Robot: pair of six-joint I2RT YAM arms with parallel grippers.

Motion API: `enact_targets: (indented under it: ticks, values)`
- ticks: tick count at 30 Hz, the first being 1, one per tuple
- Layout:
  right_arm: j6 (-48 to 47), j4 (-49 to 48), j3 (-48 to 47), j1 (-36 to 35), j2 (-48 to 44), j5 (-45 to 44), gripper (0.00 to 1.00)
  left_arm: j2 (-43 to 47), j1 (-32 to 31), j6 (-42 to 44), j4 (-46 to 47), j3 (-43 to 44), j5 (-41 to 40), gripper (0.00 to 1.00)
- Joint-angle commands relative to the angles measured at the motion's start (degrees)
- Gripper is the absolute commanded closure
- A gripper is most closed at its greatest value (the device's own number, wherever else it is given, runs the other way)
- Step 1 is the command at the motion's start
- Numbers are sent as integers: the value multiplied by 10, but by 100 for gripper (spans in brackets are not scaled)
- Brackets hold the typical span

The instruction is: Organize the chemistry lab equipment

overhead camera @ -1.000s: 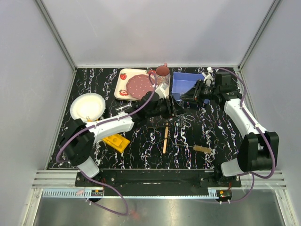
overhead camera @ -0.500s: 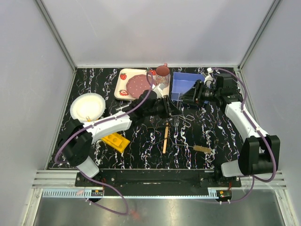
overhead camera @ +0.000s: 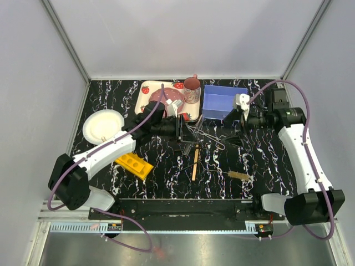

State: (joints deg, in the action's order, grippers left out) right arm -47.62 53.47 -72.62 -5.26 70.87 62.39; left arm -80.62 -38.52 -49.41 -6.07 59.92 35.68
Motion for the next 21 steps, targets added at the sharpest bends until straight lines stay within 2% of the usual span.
enact_targets:
  ticks: [1,3,7,13,16,21]
  values:
    - [-475,268,-70,-5,19,31,0,3,-4,57,-59,-2,139,80]
    - [-501,291,-92,-34,34,29,0,1,-10,61,-61,-2,153,80]
    - [-482,257,-82,-149,41,-66,0,-11,-24,68,-61,6,182,79]
    - [-457,214,-77,-211,60,-123,1,-30,-52,74,-62,20,200,79]
    - [-456,208,-73,-231,64,-163,5,-37,-57,75,-64,23,203,79]
    - [-452,183,-28,-273,61,-231,18,-41,-56,73,-66,32,205,79]
